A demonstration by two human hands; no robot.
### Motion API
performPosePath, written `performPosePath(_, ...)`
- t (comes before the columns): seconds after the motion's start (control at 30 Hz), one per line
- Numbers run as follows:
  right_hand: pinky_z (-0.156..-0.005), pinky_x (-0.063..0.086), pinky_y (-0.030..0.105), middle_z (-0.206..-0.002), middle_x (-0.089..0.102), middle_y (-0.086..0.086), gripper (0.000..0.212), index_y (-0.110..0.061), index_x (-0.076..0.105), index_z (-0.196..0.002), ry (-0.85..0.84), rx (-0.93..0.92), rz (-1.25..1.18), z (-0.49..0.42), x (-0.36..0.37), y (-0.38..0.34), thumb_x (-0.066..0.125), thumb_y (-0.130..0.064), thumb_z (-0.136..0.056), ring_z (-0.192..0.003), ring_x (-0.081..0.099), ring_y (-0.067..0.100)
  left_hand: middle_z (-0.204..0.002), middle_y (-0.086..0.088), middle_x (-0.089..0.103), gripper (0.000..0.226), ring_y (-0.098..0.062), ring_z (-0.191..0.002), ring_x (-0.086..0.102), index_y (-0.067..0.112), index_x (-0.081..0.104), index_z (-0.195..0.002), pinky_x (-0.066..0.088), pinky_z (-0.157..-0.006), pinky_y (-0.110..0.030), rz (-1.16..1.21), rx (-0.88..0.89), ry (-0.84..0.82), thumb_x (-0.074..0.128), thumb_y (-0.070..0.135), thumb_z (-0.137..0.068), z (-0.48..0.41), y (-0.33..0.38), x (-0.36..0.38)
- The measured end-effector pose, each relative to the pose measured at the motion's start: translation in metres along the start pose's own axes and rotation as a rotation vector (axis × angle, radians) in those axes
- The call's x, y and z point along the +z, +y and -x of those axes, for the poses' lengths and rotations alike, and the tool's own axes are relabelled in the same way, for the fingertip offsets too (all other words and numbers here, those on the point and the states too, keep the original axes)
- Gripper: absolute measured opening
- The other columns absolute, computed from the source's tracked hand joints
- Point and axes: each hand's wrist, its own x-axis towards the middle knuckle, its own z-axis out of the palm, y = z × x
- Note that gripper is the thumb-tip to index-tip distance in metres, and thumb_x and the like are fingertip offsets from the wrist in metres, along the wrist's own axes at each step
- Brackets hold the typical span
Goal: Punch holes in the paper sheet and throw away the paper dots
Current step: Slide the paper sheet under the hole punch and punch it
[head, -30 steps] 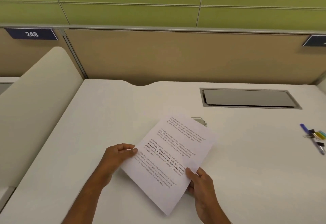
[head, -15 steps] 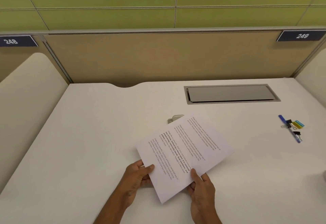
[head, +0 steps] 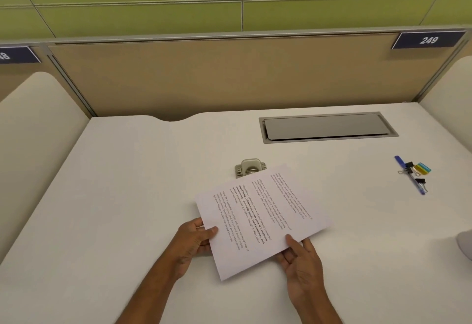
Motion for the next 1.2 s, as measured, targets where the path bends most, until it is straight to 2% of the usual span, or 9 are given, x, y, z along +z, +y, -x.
performPosePath(0.17, -0.097, 0.053, 0.052, -0.122, 0.072, 0.007, 0.038, -0.019, 0.064, -0.127, 0.014, -0.010, -0.022, -0.016, -0.011, -0.021, 0.062, -0.003, -0.092, -0.112, 0.068, 0.029, -0.112, -0.011, 0.076, 0.031, -0.031, -0.103, 0.074, 0.008, 0.065, -0.123, 0.057, -0.093, -0.053, -0.025, -0.012, -0.011, 0.066, 0.005, -0.093, -0.004, 0.001, -0.007)
performPosePath(0.27, -0.085, 0.059, 0.048, -0.117, 0.074, 0.008, 0.030, -0.016, 0.066, -0.118, 0.036, -0.019, 0.016, -0.026, -0.016, -0.033, 0.064, -0.003, -0.091, -0.107, 0.070, 0.030, -0.112, -0.010, 0.076, 0.031, -0.030, -0.103, 0.073, 0.009, 0.066, -0.123, 0.058, -0.092, -0.050, -0.044, -0.012, -0.026, 0.066, 0.005, -0.093, -0.006, 0.004, -0.008)
performPosePath(0.4, -0.089, 0.056, 0.052, -0.118, 0.073, 0.013, 0.019, -0.013, 0.064, -0.107, 0.040, -0.026, 0.101, -0.032, -0.022, -0.043, 0.065, -0.003, -0.091, -0.107, 0.070, 0.034, -0.112, -0.011, 0.076, 0.031, -0.029, -0.104, 0.073, 0.009, 0.066, -0.124, 0.057, -0.093, -0.049, -0.066, -0.008, -0.033, 0.066, 0.005, -0.093, -0.008, 0.005, -0.010)
performPosePath(0.6, -0.079, 0.061, 0.045, -0.115, 0.074, 0.007, 0.034, -0.014, 0.063, -0.125, 0.041, -0.087, 0.213, -0.026, -0.031, -0.045, 0.060, 0.000, -0.093, -0.097, 0.074, 0.029, -0.109, -0.008, 0.077, 0.029, -0.027, -0.099, 0.075, 0.011, 0.066, -0.123, 0.061, -0.083, -0.042, -0.083, -0.007, 0.012, 0.066, 0.006, -0.094, -0.012, 0.005, -0.009)
performPosePath(0.7, -0.072, 0.063, 0.040, -0.114, 0.074, 0.006, 0.036, -0.014, 0.063, -0.125, 0.050, -0.086, 0.206, -0.024, -0.034, -0.042, 0.060, 0.001, -0.093, -0.095, 0.074, 0.029, -0.106, -0.008, 0.078, 0.027, -0.027, -0.097, 0.075, 0.010, 0.067, -0.120, 0.061, -0.081, -0.041, -0.094, -0.013, 0.041, 0.066, 0.006, -0.094, -0.014, 0.003, -0.007)
performPosePath(0.83, -0.069, 0.064, 0.038, -0.115, 0.074, 0.009, 0.037, -0.013, 0.062, -0.126, 0.070, -0.056, 0.180, -0.023, -0.037, -0.037, 0.060, 0.002, -0.092, -0.096, 0.073, 0.031, -0.102, -0.009, 0.079, 0.021, -0.027, -0.093, 0.076, 0.008, 0.067, -0.116, 0.061, -0.081, -0.041, -0.091, -0.016, 0.089, 0.065, 0.008, -0.095, -0.017, 0.000, -0.005)
performPosePath(1.0, -0.063, 0.063, 0.033, -0.114, 0.073, 0.010, 0.033, -0.015, 0.063, -0.119, 0.077, -0.030, 0.145, -0.026, -0.034, -0.036, 0.060, 0.003, -0.092, -0.097, 0.072, 0.032, -0.100, -0.009, 0.079, 0.019, -0.027, -0.090, 0.076, 0.008, 0.068, -0.114, 0.059, -0.070, -0.034, -0.064, -0.001, 0.163, 0.065, 0.008, -0.095, -0.024, -0.001, -0.002)
performPosePath(1.2, -0.063, 0.064, 0.034, -0.116, 0.072, 0.013, 0.034, -0.013, 0.062, -0.121, 0.089, -0.005, 0.105, -0.036, -0.030, -0.037, 0.062, 0.003, -0.091, -0.097, 0.071, 0.032, -0.101, -0.008, 0.079, 0.020, -0.027, -0.092, 0.075, 0.009, 0.068, -0.114, 0.059, -0.075, -0.035, -0.039, 0.020, 0.216, 0.066, 0.008, -0.094, -0.036, 0.002, 0.003)
